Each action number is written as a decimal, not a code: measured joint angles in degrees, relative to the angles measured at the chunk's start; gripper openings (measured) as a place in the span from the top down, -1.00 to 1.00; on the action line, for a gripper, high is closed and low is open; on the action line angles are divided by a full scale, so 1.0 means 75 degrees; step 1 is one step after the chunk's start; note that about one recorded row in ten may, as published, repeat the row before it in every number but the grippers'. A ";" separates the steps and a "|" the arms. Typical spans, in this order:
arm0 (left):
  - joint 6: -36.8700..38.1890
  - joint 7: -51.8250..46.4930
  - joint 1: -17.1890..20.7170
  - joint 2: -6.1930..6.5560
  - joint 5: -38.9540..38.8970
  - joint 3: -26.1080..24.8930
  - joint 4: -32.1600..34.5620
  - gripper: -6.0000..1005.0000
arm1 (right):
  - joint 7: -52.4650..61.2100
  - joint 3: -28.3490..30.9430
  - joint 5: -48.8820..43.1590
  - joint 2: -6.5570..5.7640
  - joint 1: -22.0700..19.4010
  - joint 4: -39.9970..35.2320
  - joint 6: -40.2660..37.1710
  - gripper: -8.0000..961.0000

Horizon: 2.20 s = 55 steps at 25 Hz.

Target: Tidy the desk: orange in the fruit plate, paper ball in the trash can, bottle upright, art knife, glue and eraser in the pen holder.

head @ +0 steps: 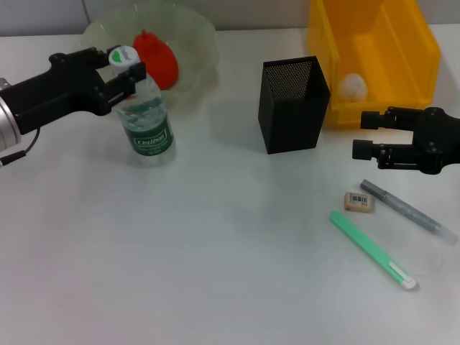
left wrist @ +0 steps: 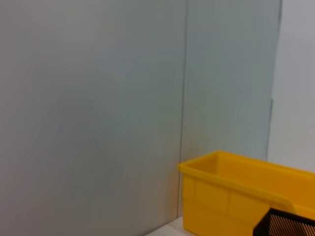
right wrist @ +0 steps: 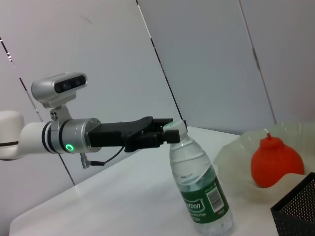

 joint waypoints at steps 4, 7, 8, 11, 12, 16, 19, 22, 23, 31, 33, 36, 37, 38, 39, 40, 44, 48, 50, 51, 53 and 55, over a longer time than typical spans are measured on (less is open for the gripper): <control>0.0036 -0.0135 -0.0064 0.0013 -0.0077 -0.0126 -0.0087 -0.01 | 0.0000 0.0003 -0.0008 0.0000 0.0000 0.0000 -0.0015 -0.60; 0.0027 -0.0210 -0.0135 0.0014 -0.0086 -0.0150 -0.0184 -0.01 | 0.0000 -0.0001 -0.0007 -0.0001 0.0000 -0.0014 -0.0020 -0.60; 0.0027 -0.0210 -0.0135 0.0014 -0.0086 -0.0150 -0.0184 -0.03 | 0.0000 -0.0001 -0.0007 -0.0001 0.0000 -0.0014 -0.0020 -0.60; 0.0049 -0.0216 -0.0174 0.0008 -0.0158 -0.0281 -0.0263 -0.07 | 0.0000 -0.0001 -0.0011 -0.0001 0.0018 -0.0019 -0.0024 -0.60; 0.0045 -0.0211 -0.0171 -0.0004 -0.0282 -0.0326 -0.0280 -0.08 | 0.0000 -0.0001 -0.0015 -0.0001 0.0028 -0.0021 -0.0029 -0.60; 0.0082 0.0023 -0.0121 0.0001 -0.1253 -0.0525 -0.0605 -0.17 | 0.0000 -0.0001 -0.0015 -0.0001 0.0030 -0.0024 -0.0031 -0.60; 0.0799 0.0552 -0.0100 0.0020 -0.1924 -0.0802 -0.0994 -0.32 | 0.0015 -0.0001 -0.0014 -0.0001 0.0039 -0.0024 -0.0032 -0.60; 0.2200 0.1221 -0.0086 0.0022 -0.2107 -0.0845 -0.1371 -0.41 | 0.0083 0.0004 -0.0021 -0.0008 0.0070 -0.0024 -0.0033 -0.60; 0.2200 0.1221 -0.0086 0.0022 -0.2107 -0.0845 -0.1371 -0.40 | 0.0083 0.0004 -0.0021 -0.0008 0.0070 -0.0024 -0.0033 -0.60; 0.2943 0.2025 -0.0155 -0.0027 -0.1871 0.0839 -0.2227 -0.39 | 0.0703 -0.0007 -0.0130 0.0003 0.0172 -0.0355 0.0026 -0.60; 0.2762 0.2282 -0.0354 -0.0036 -0.1893 0.1133 -0.2681 -0.39 | 0.1520 -0.0019 -0.0556 0.0081 0.0268 -0.0979 0.0024 -0.60; 0.2635 0.2653 -0.0742 -0.0061 -0.1923 0.1267 -0.3469 -0.39 | 0.2337 -0.0022 -0.1154 0.0205 0.0368 -0.1611 0.0040 -0.60; 0.2617 0.2789 -0.0849 -0.0066 -0.1935 0.1270 -0.3699 -0.39 | 0.3377 -0.0022 -0.2186 0.0413 0.0538 -0.2560 0.0054 -0.60; 0.2592 0.2941 -0.0959 -0.0073 -0.1954 0.1261 -0.3930 -0.39 | 0.3377 -0.0022 -0.2186 0.0413 0.0538 -0.2560 0.0054 -0.60; 0.2557 0.3083 -0.1048 -0.0079 -0.2010 0.1259 -0.4108 -0.39 | 0.3744 -0.0023 -0.2673 0.0509 0.0618 -0.2929 0.0053 -0.60; 0.2514 0.3212 -0.1104 -0.0081 -0.2087 0.1261 -0.4236 -0.39 | 0.4114 -0.0025 -0.3186 0.0650 0.0717 -0.3318 0.0061 -0.60; 0.2356 0.3372 -0.1173 -0.0083 -0.2345 0.1299 -0.4439 -0.39 | 0.5090 -0.0297 -0.4569 0.0945 0.1036 -0.4133 0.0095 -0.60; 0.2214 0.3378 -0.1170 -0.0087 -0.2357 0.1282 -0.4456 -0.39 | 0.6134 -0.1579 -0.5330 0.0937 0.1174 -0.4099 0.0559 -0.60; 0.2172 0.3378 -0.1168 -0.0088 -0.2360 0.1293 -0.4459 -0.39 | 0.6287 -0.1763 -0.5506 0.0942 0.1181 -0.4107 0.0669 -0.60; 0.2145 0.3379 -0.1167 -0.0089 -0.2362 0.1298 -0.4460 -0.39 | 0.6388 -0.1935 -0.5607 0.0944 0.1190 -0.4108 0.0730 -0.60; 0.2099 0.3380 -0.1162 -0.0089 -0.2368 0.1297 -0.4465 -0.39 | 0.6554 -0.2295 -0.5857 0.0945 0.1225 -0.4098 0.0826 -0.60; 0.2050 0.3379 -0.1163 -0.0089 -0.2375 0.1277 -0.4478 -0.39 | 0.6558 -0.2339 -0.5922 0.0944 0.1231 -0.4098 0.0832 -0.60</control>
